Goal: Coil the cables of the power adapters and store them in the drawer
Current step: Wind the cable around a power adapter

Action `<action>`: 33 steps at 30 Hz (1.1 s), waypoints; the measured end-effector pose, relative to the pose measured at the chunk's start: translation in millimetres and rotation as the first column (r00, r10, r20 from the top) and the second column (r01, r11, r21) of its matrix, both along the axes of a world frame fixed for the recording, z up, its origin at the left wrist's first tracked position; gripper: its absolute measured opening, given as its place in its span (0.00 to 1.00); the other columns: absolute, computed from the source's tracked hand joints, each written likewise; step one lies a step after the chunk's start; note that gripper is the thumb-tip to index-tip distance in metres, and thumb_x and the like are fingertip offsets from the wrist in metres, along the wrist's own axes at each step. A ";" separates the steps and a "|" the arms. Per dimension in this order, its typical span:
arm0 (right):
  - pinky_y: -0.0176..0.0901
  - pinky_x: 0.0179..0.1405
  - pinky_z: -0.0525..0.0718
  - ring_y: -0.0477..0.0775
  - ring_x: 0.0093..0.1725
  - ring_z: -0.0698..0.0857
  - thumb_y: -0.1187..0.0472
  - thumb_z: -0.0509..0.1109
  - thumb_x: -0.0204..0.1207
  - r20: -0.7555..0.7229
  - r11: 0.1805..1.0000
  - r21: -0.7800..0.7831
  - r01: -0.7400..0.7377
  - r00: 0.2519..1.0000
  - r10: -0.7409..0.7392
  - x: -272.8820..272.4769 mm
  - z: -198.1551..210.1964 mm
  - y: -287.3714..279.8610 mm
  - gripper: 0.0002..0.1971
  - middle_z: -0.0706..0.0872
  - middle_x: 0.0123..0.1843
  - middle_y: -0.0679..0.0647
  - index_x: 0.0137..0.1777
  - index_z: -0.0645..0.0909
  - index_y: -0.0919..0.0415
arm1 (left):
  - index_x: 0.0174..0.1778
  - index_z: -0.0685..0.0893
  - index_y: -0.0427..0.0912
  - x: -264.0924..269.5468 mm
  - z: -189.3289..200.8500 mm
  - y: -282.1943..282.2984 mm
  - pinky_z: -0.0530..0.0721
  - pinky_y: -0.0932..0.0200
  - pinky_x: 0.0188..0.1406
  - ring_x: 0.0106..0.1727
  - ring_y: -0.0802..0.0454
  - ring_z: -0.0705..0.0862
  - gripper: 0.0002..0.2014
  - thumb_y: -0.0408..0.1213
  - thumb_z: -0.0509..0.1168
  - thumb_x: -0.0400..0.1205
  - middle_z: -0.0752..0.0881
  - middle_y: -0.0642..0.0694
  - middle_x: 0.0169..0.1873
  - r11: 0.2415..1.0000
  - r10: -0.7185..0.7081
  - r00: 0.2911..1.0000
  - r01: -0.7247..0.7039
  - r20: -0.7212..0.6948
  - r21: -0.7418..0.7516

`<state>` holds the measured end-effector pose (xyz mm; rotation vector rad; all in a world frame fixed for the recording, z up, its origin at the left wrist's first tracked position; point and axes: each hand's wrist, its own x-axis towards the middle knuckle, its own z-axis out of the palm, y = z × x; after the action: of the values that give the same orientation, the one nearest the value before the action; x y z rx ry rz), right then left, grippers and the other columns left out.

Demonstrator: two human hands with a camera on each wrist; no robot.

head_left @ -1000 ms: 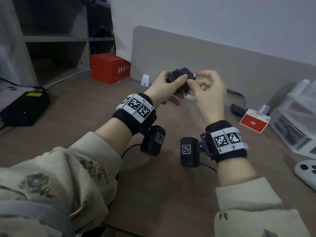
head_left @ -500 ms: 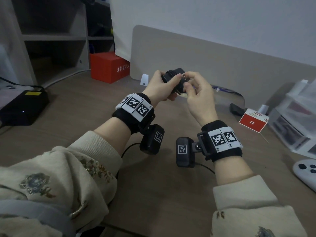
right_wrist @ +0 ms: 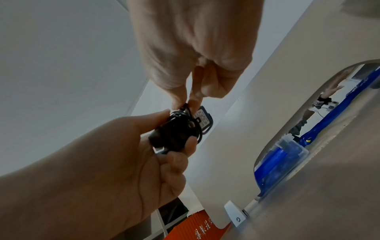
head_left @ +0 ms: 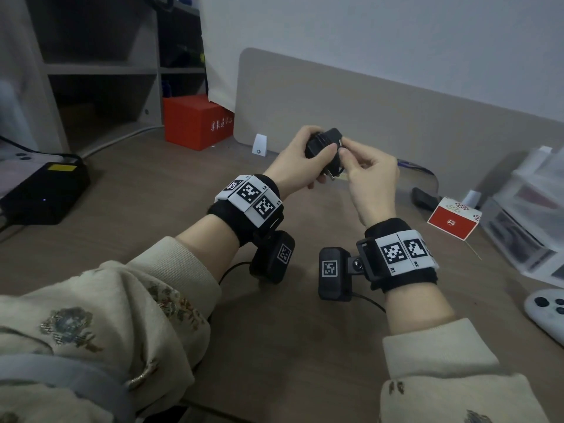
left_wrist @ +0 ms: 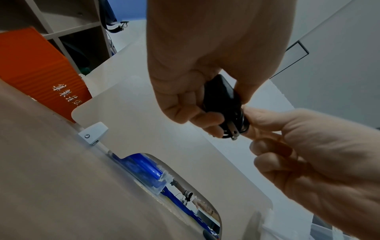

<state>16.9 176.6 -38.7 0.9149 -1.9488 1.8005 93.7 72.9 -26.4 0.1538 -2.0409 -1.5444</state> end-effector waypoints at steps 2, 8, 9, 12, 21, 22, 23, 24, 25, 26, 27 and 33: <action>0.43 0.49 0.85 0.48 0.41 0.87 0.62 0.74 0.76 0.006 0.999 -0.011 0.035 0.999 -0.035 -2.2 -0.6 1.7 0.06 0.88 0.37 0.46 0.51 0.89 0.55 | 0.69 0.70 0.50 0.8 2.3 -0.3 0.70 0.65 0.21 0.28 0.55 0.81 0.14 0.38 0.59 0.88 0.85 0.48 0.37 0.999 -0.034 0.998 0.035 0.057 -0.014; 0.44 0.46 0.84 0.46 0.38 0.84 0.62 0.75 0.75 -0.001 0.998 0.005 0.058 0.998 -0.058 -2.6 -0.7 4.7 0.04 0.88 0.36 0.48 0.46 0.90 0.52 | 0.69 0.69 0.54 3.5 4.6 0.0 0.71 0.63 0.25 0.27 0.55 0.82 0.18 0.34 0.58 0.85 0.87 0.47 0.37 0.999 -0.043 0.992 0.045 0.116 -0.020; 0.44 0.48 0.84 0.46 0.40 0.85 0.62 0.75 0.75 -0.004 0.998 0.019 0.054 0.999 -0.054 -2.3 -0.1 5.3 0.05 0.89 0.38 0.48 0.47 0.90 0.53 | 0.70 0.69 0.53 3.3 4.0 0.2 0.71 0.64 0.24 0.28 0.54 0.82 0.18 0.34 0.58 0.84 0.88 0.47 0.37 0.999 -0.030 0.994 0.033 0.110 -0.021; 0.43 0.54 0.85 0.45 0.46 0.86 0.63 0.73 0.77 -0.023 0.995 0.087 0.041 0.999 -0.039 -0.9 1.3 6.5 0.08 0.90 0.44 0.47 0.53 0.91 0.56 | 0.70 0.70 0.52 3.2 3.4 0.4 0.73 0.67 0.21 0.27 0.57 0.83 0.18 0.34 0.58 0.85 0.88 0.46 0.40 1.000 -0.007 0.997 0.008 0.083 -0.014; 0.12 0.53 0.67 0.45 0.60 0.81 0.66 0.69 0.80 -0.105 0.954 0.299 -0.003 0.994 0.036 1.8 1.5 3.3 0.20 0.86 0.57 0.53 0.71 0.81 0.57 | 0.68 0.70 0.44 1.3 3.4 -2.4 0.71 0.72 0.17 0.20 0.63 0.80 0.16 0.30 0.59 0.84 0.84 0.44 0.40 0.996 0.051 0.999 -0.051 0.005 0.076; 0.12 0.55 0.68 0.44 0.62 0.82 0.67 0.69 0.80 -0.091 0.955 0.297 -0.022 0.995 0.051 2.1 1.4 2.9 0.21 0.87 0.59 0.52 0.72 0.80 0.57 | 0.67 0.70 0.45 0.9 3.6 -2.8 0.71 0.71 0.16 0.20 0.61 0.81 0.15 0.31 0.59 0.84 0.84 0.44 0.40 0.995 0.056 0.998 -0.057 0.014 0.078; 0.15 0.57 0.71 0.44 0.62 0.83 0.68 0.68 0.80 -0.079 0.958 0.284 -0.038 0.995 0.062 2.4 1.4 2.7 0.21 0.88 0.59 0.52 0.72 0.80 0.57 | 0.66 0.70 0.47 0.6 3.9 -3.1 0.71 0.69 0.16 0.22 0.60 0.82 0.15 0.32 0.59 0.84 0.85 0.44 0.40 0.996 0.058 0.998 -0.060 0.026 0.072; 0.20 0.60 0.74 0.43 0.60 0.84 0.69 0.67 0.80 -0.070 0.964 0.263 -0.044 0.995 0.065 2.5 1.5 2.6 0.20 0.89 0.59 0.51 0.71 0.81 0.58 | 0.65 0.70 0.48 0.1 3.8 -3.2 0.70 0.69 0.17 0.23 0.58 0.82 0.14 0.34 0.60 0.84 0.86 0.44 0.40 0.996 0.057 0.998 -0.059 0.039 0.061; 0.25 0.62 0.77 0.42 0.59 0.85 0.70 0.66 0.80 -0.063 0.970 0.238 -0.045 0.996 0.062 2.2 1.2 2.6 0.19 0.89 0.58 0.50 0.71 0.82 0.59 | 0.65 0.69 0.49 0.0 3.9 -3.0 0.70 0.68 0.18 0.24 0.56 0.83 0.14 0.35 0.59 0.84 0.87 0.45 0.40 0.997 0.052 0.997 -0.054 0.050 0.050; 0.28 0.62 0.78 0.41 0.58 0.85 0.70 0.66 0.80 -0.058 0.975 0.218 -0.041 0.997 0.055 2.2 1.0 2.4 0.19 0.89 0.57 0.49 0.70 0.82 0.60 | 0.65 0.69 0.50 0.1 3.8 -2.8 0.69 0.66 0.20 0.25 0.56 0.84 0.13 0.36 0.59 0.85 0.88 0.45 0.40 0.998 0.047 0.997 -0.049 0.059 0.041; 0.27 0.61 0.78 0.40 0.58 0.85 0.71 0.65 0.80 -0.056 0.979 0.201 -0.034 0.997 0.046 2.1 0.4 1.9 0.19 0.88 0.56 0.47 0.69 0.83 0.60 | 0.65 0.69 0.50 0.6 4.1 -2.5 0.69 0.65 0.21 0.25 0.55 0.84 0.13 0.37 0.59 0.85 0.88 0.44 0.41 0.998 0.044 0.997 -0.046 0.065 0.035; 0.44 0.57 0.84 0.49 0.50 0.86 0.70 0.65 0.79 -0.051 0.997 0.064 0.036 0.998 -0.032 3.4 -1.1 -1.0 0.15 0.88 0.47 0.50 0.63 0.86 0.61 | 0.68 0.67 0.50 2.3 5.7 -3.9 0.72 0.64 0.21 0.20 0.62 0.80 0.16 0.35 0.59 0.85 0.87 0.44 0.40 0.999 0.021 0.998 -0.023 0.054 0.030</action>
<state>20.3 175.6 -39.7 0.9325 -1.9905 1.6884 96.0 69.0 -20.7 0.2307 -2.0504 -1.5746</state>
